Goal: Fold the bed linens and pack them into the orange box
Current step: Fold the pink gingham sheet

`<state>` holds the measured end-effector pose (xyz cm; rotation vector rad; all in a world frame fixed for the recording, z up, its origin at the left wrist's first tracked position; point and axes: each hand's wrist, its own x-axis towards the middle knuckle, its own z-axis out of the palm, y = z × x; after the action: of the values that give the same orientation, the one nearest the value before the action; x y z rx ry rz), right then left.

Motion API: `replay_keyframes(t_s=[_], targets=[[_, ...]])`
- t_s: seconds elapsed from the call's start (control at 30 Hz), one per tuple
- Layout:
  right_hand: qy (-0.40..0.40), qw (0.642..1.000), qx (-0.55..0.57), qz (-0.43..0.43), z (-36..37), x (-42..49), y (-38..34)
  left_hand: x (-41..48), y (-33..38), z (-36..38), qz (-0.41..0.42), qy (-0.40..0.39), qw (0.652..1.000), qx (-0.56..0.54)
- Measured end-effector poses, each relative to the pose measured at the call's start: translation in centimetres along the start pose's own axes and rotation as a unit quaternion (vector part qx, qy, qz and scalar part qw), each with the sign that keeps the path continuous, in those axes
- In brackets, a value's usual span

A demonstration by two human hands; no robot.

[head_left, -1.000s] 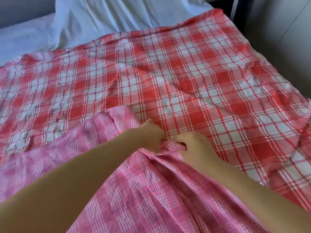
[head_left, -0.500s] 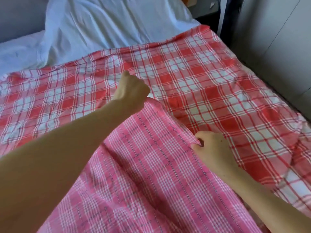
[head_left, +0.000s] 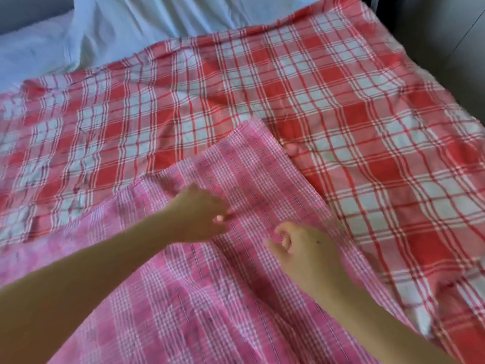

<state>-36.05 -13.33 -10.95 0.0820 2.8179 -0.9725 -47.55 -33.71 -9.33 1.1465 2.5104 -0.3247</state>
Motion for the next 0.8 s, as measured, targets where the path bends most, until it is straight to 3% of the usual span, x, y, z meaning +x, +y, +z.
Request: replay_keyframes(t_s=[0.03,0.1,0.13,0.2,0.3,0.43,0.5,0.57,0.67,0.8], targets=[[-0.108,0.994,0.022,0.024,0.5,-1.2,-0.8,-1.7,-0.2,1.2,0.013,0.012,1.000,-0.001],[-0.190,0.982,-0.002,-0.001,2.3,-3.6,-1.8,-5.7,-0.7,2.9,0.014,0.040,0.999,0.008],[-0.191,0.981,-0.023,-0.038,3.0,-4.6,-2.6,-7.4,-1.0,3.5,0.005,0.061,0.998,0.018],[-0.113,0.982,-0.037,-0.146,4.8,-6.5,-3.4,-11.2,-1.0,4.0,-0.006,0.098,0.995,0.022],[-0.031,0.955,-0.078,-0.284,7.0,-8.9,-3.7,-16.8,0.1,5.4,-0.034,0.115,0.993,0.006],[-0.105,0.924,-0.082,-0.358,8.3,-11.2,-4.3,-23.0,2.7,9.0,-0.059,0.005,0.998,-0.024],[-0.112,0.937,-0.041,-0.327,8.4,-11.6,-4.9,-24.4,4.0,9.5,-0.123,-0.009,0.989,-0.086],[-0.073,0.963,0.008,-0.259,8.2,-11.4,-5.7,-24.6,4.6,8.9,-0.190,0.036,0.973,-0.126],[-0.013,0.984,-0.011,-0.179,8.5,-11.1,-6.9,-24.0,3.8,8.4,-0.262,0.104,0.952,-0.115],[0.021,0.992,0.002,-0.125,9.4,-9.5,-9.1,-21.3,2.3,8.1,-0.245,0.133,0.956,-0.096]])
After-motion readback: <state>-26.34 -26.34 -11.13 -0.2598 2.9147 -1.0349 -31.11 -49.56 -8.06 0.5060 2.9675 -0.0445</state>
